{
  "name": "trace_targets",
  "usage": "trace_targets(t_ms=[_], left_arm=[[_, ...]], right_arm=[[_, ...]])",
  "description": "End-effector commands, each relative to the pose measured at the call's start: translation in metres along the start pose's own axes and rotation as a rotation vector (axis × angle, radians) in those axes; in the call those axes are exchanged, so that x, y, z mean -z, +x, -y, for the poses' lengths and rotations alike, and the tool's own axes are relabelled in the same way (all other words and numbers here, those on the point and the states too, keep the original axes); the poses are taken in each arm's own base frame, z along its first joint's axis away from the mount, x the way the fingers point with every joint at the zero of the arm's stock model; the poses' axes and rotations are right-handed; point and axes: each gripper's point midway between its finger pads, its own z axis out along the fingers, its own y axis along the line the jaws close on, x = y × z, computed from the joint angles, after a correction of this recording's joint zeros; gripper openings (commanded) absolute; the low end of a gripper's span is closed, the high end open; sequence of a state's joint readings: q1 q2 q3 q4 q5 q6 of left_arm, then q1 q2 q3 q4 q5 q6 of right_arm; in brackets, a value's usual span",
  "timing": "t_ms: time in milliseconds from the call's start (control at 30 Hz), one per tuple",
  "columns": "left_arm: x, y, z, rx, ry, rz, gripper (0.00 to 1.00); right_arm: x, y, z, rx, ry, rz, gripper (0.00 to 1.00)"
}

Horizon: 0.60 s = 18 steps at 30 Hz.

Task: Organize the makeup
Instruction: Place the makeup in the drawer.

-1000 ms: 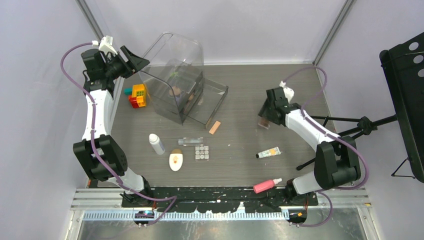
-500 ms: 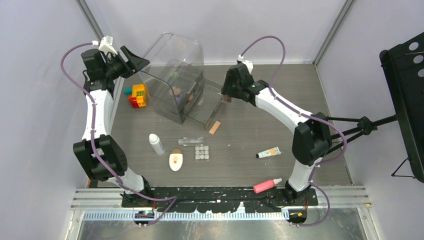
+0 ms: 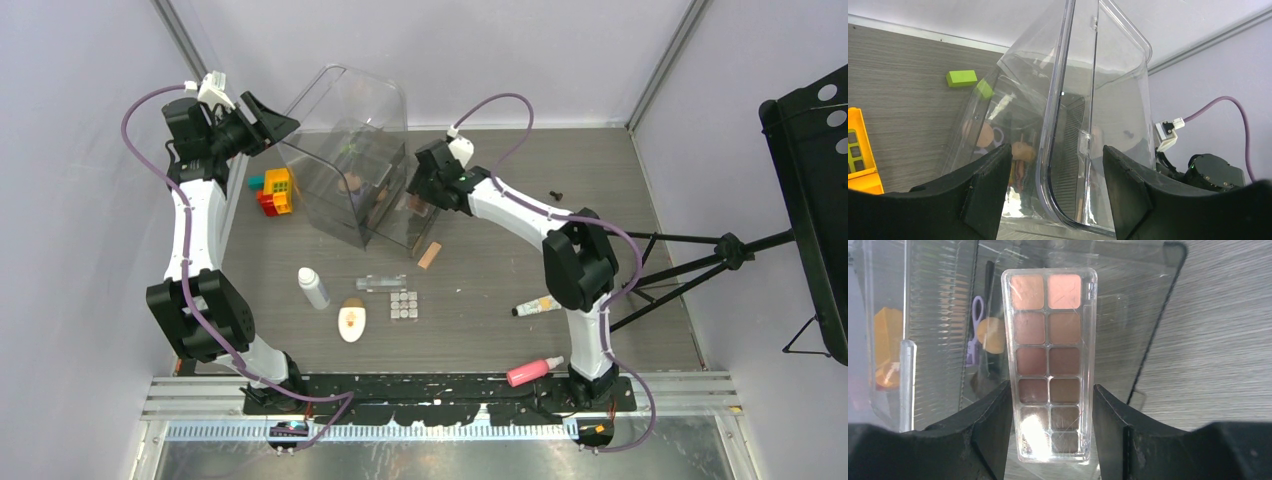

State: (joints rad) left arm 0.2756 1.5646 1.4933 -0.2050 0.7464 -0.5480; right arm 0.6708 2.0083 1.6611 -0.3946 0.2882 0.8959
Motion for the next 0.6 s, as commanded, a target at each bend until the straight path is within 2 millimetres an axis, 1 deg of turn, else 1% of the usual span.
trace_targets(t_ms=[0,167,300,433,500,567], left_arm=[[0.008,-0.015,0.016,-0.048,0.047,0.049,0.68],[0.009,-0.017,0.015,-0.045,0.048,0.054,0.68],[0.009,-0.017,0.015,-0.043,0.05,0.056,0.68],[0.01,-0.018,0.014,-0.043,0.048,0.058,0.69],[0.01,-0.018,0.014,-0.043,0.047,0.058,0.69],[0.011,-0.018,0.014,-0.043,0.047,0.059,0.69]], right_arm=[[0.01,-0.029,-0.043,-0.12,-0.073,0.115,0.28],[0.007,-0.029,-0.036,-0.173,-0.01,0.136,0.3],[0.005,-0.028,-0.032,-0.227,0.031,0.149,0.36],[-0.003,-0.021,-0.033,-0.253,0.063,0.136,0.38],[-0.007,-0.017,-0.038,-0.264,0.074,0.125,0.38],[-0.01,-0.011,-0.035,-0.263,0.106,0.109,0.38]])
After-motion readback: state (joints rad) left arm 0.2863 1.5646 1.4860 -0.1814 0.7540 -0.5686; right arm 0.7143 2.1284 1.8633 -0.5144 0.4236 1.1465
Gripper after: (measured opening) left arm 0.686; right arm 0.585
